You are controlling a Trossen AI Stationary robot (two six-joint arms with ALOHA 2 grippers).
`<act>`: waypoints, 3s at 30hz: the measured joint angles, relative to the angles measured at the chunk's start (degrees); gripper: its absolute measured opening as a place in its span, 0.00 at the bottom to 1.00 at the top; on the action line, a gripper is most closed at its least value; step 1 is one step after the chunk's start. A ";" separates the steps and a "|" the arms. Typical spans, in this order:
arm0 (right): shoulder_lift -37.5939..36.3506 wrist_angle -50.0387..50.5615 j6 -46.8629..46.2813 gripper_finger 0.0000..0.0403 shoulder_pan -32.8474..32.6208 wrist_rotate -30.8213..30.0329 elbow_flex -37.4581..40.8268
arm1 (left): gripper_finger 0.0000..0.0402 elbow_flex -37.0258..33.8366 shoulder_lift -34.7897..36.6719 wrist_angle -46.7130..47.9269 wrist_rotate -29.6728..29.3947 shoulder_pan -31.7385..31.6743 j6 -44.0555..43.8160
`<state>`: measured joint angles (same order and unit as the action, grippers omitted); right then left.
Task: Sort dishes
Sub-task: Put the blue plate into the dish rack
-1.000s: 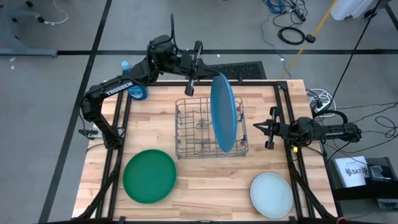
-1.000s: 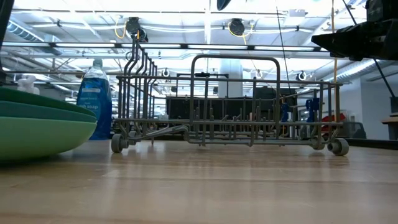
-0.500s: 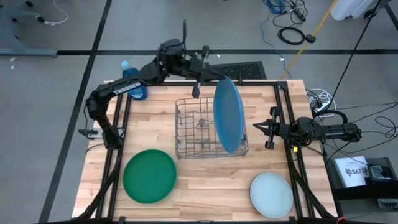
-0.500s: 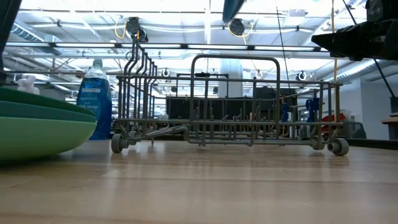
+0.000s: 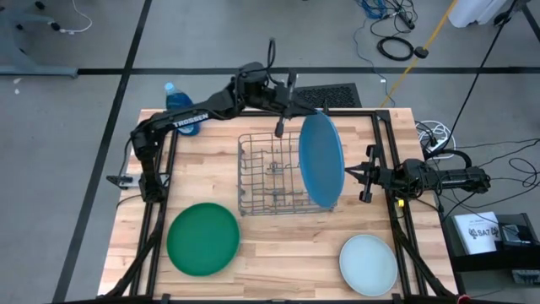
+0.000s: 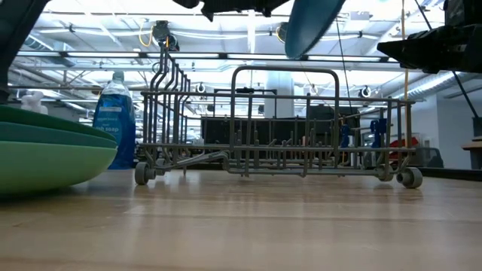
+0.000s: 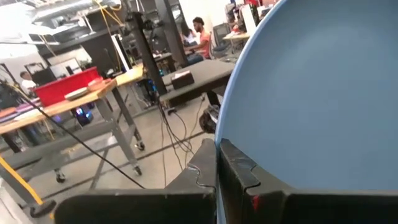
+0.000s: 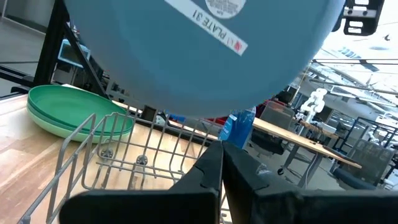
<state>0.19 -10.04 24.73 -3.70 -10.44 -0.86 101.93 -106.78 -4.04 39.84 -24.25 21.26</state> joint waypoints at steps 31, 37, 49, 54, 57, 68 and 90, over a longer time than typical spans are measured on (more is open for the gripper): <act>-0.02 0.10 0.52 0.01 0.01 -0.02 0.00 | 0.00 0.00 -0.59 -0.30 -4.15 1.86 2.77; -0.02 0.04 0.49 0.01 0.00 -0.02 0.00 | 0.00 0.00 -0.61 -1.63 -3.85 1.91 3.21; 0.00 -6.35 -12.08 0.01 -0.02 0.12 0.01 | 0.00 0.02 -1.93 -2.07 -4.57 2.54 4.44; 0.02 -11.80 -19.01 0.01 -0.02 -0.34 0.02 | 0.00 0.02 -1.93 -2.71 -4.57 2.54 4.99; 0.00 -16.36 -26.92 0.01 -0.02 -3.52 0.00 | 0.00 0.02 -1.93 -3.07 -4.57 2.54 4.98; 0.93 -20.83 -31.77 0.01 -0.04 -1.12 -8.66 | 0.00 0.02 -1.93 -3.50 -4.57 2.54 6.74; 48.12 47.17 -39.06 0.77 -1.83 -5.93 -79.19 | 0.00 0.02 -1.91 -2.71 -4.92 2.54 8.52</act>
<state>48.31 37.13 -14.33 -5.54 -16.37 -80.06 101.95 -108.68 -6.75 34.91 -21.71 29.78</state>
